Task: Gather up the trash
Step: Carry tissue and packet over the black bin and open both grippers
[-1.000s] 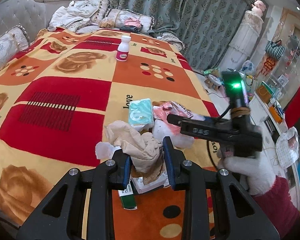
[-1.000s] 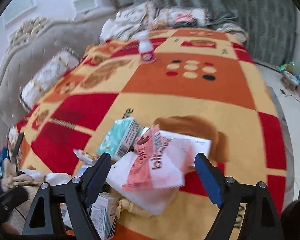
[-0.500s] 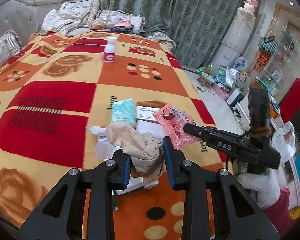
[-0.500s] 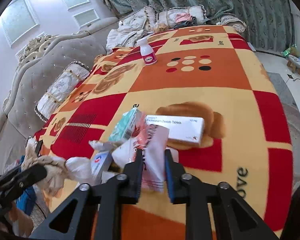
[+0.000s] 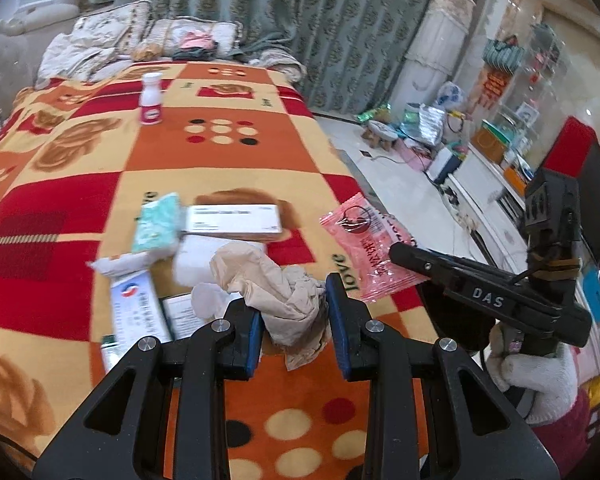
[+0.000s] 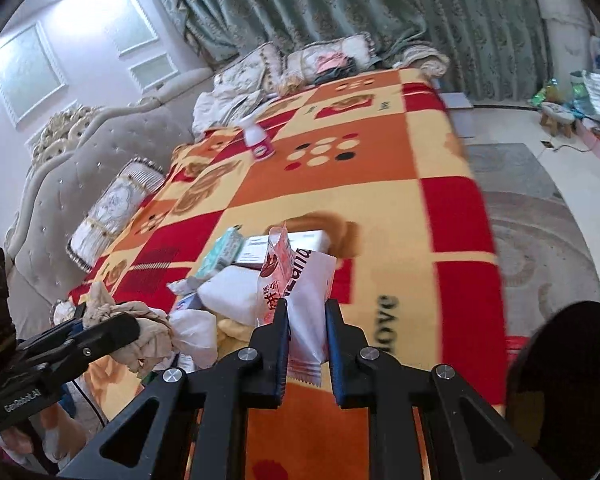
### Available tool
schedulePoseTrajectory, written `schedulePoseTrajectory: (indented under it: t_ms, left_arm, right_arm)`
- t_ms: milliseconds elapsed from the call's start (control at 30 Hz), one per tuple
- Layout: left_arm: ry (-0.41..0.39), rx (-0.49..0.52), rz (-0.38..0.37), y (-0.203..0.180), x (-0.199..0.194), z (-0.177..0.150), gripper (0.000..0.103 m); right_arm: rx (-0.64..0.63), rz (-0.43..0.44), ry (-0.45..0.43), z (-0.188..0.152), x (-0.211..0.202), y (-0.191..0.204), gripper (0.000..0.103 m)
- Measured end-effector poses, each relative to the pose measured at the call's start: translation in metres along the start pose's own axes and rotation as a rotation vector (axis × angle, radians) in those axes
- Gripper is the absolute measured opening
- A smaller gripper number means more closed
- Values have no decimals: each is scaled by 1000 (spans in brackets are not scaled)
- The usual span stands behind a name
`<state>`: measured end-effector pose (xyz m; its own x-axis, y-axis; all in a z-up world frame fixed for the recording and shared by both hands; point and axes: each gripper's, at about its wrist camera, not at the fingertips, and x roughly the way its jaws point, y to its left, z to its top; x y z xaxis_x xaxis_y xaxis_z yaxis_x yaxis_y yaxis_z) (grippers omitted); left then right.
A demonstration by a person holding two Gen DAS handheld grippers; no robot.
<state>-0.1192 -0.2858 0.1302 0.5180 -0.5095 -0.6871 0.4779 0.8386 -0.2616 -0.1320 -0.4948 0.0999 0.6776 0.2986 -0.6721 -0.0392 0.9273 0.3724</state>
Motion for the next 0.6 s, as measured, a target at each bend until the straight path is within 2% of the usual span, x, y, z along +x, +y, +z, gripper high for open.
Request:
schedulePoseTrajectory:
  t_ms: [600]
  left_arm:
    - [79,150,-167,-126,67,7,27]
  right_arm:
    - [106,-191,-69,-29,-88,-95,16]
